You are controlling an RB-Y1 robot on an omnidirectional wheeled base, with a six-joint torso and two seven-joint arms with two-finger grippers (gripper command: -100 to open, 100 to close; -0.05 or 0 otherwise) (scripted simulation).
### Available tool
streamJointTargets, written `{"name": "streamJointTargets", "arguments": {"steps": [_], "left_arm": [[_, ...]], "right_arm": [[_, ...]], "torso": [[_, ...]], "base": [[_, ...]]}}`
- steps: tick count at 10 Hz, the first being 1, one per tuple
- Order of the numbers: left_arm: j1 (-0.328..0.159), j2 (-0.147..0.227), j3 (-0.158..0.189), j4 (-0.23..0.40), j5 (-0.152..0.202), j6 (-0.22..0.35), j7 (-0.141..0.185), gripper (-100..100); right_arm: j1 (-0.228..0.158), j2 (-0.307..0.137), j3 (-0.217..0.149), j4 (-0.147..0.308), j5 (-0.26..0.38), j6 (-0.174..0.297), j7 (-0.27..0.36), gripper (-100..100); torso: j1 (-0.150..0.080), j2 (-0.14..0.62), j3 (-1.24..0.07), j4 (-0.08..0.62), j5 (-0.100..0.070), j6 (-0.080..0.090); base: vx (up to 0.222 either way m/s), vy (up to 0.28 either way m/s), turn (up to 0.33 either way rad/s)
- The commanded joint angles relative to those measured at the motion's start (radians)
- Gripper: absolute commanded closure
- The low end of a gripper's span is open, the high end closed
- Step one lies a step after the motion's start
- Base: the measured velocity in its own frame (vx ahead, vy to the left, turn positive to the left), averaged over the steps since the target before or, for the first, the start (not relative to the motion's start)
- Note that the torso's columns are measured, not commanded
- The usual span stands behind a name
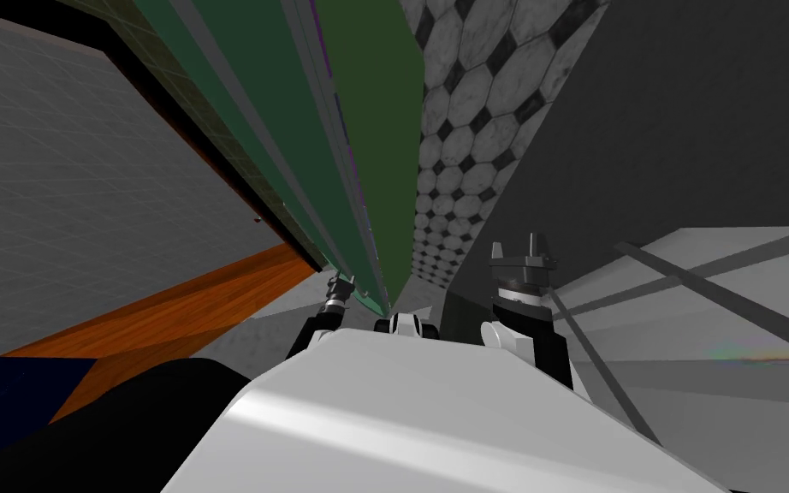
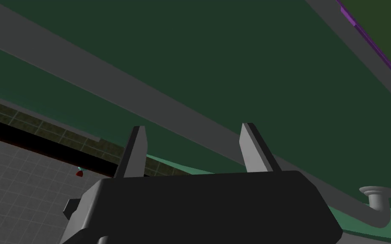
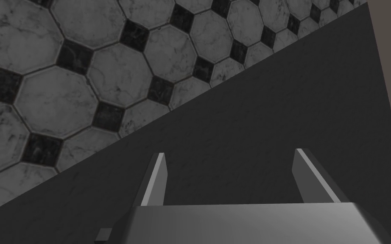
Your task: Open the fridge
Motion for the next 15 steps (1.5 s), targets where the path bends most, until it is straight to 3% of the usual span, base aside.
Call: {"name": "streamJointTargets", "arguments": {"steps": [1, 3, 5, 7, 9, 11, 12, 15], "left_arm": [[-0.015, 0.027, -0.008, -0.007, 0.003, -0.002, 0.000, 100], [-0.019, 0.045, -0.019, -0.008, 0.006, -0.001, 0.003, 100], [-0.028, 0.081, -0.042, -0.010, 0.012, 0.001, 0.008, 100], [-0.032, 0.099, -0.053, -0.011, 0.015, 0.003, 0.010, 100], [-0.041, 0.136, -0.076, -0.013, 0.022, 0.005, 0.015, 100], [-0.041, 0.131, -0.076, -0.004, 0.022, 0.014, 0.017, 100], [-0.045, 0.150, -0.089, -0.005, 0.025, 0.012, 0.020, 100], [-0.055, 0.186, -0.115, -0.007, 0.031, 0.007, 0.024, 100]], "right_arm": [[0.000, 0.000, 0.000, 0.000, 0.000, 0.000, 0.000, 0], [0.000, 0.000, 0.000, 0.000, 0.000, 0.000, 0.000, 0], [0.000, 0.000, 0.000, 0.000, 0.000, 0.000, 0.000, 0], [0.000, 0.000, 0.000, 0.000, 0.000, 0.000, 0.000, 0], [0.000, 0.000, 0.000, 0.000, 0.000, 0.000, 0.000, 0], [0.000, 0.000, 0.000, 0.000, 0.000, 0.000, 0.000, 0], [0.001, 0.000, 0.000, 0.000, 0.000, 0.000, 0.000, 0], [0.001, 0.000, 0.000, 0.000, 0.000, 0.000, 0.000, 0]], "torso": [[-0.005, -0.005, -0.003, 0.000, -0.001, -0.001], [0.000, -0.007, -0.005, 0.001, -0.002, 0.001], [-0.010, -0.007, -0.005, 0.000, -0.003, 0.002], [-0.001, -0.006, -0.004, 0.001, -0.002, 0.001], [-0.013, -0.004, -0.003, 0.000, -0.003, 0.002], [-0.016, -0.001, 0.000, 0.000, -0.003, 0.002], [-0.023, -0.004, -0.001, -0.002, -0.004, 0.002], [-0.009, 0.003, 0.003, -0.002, 0.002, 0.001]], "base": [[-0.173, 0.243, -0.090], [-0.216, 0.273, -0.129], [-0.200, 0.236, -0.138], [-0.209, 0.298, -0.137], [-0.206, 0.242, -0.094], [-0.138, 0.150, -0.056], [-0.079, 0.155, -0.098], [-0.125, 0.276, -0.134]]}}
